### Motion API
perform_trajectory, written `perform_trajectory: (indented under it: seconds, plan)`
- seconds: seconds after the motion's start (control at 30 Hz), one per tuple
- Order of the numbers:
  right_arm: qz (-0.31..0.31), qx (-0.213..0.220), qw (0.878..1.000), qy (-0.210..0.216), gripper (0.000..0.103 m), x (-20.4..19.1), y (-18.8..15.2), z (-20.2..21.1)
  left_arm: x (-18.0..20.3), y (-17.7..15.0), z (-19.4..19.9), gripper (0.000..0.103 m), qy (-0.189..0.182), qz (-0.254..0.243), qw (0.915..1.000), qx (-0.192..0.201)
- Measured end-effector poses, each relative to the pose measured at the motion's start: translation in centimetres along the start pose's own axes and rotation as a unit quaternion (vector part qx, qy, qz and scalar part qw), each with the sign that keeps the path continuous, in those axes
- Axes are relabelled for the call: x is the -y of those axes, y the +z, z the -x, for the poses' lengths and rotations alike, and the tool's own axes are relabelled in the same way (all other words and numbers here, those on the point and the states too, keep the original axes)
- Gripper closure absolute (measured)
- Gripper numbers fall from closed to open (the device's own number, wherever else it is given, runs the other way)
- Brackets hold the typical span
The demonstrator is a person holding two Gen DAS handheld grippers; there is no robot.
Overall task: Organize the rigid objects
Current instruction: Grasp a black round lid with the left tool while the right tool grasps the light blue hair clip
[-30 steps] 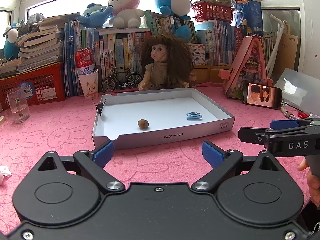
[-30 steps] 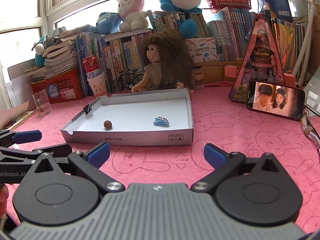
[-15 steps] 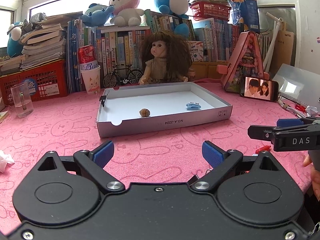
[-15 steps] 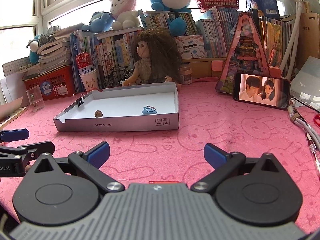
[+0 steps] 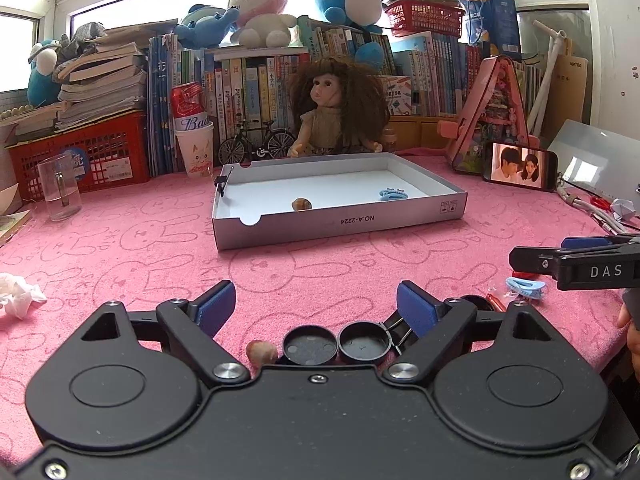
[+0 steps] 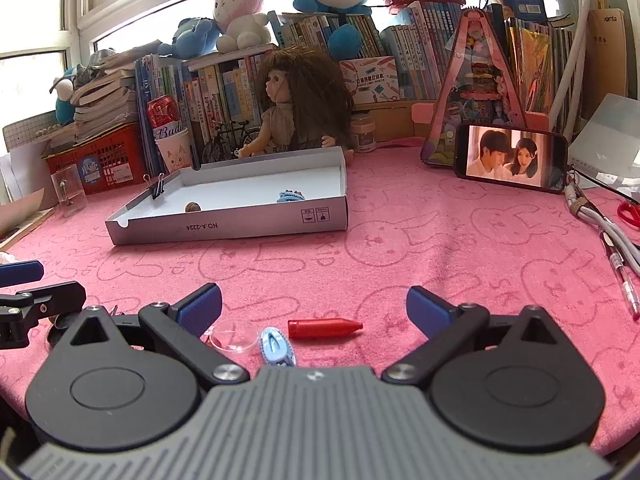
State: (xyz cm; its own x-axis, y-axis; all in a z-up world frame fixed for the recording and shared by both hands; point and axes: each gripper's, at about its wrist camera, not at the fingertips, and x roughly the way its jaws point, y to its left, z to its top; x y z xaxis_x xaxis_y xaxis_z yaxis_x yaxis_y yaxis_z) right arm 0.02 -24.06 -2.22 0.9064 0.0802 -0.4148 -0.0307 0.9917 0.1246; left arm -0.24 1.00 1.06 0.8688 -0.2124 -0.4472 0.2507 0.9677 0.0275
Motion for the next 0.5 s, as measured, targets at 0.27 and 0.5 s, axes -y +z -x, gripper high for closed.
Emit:
perform_trajectory:
  seconds: [0.27, 0.5]
  plan:
    - [0.003, 0.01, 1.0, -0.001, 0.031, 0.0, -0.9, 1.2, -0.6, -0.8, 1.2, 0.048, 0.009, 0.012, 0.9999, 0.0]
    - [0.042, 0.001, 0.999, 0.004, 0.05, -1.2, -1.8, 1.4, -1.2, -1.3, 1.8, 0.081, 0.004, 0.025, 0.9994, -0.025]
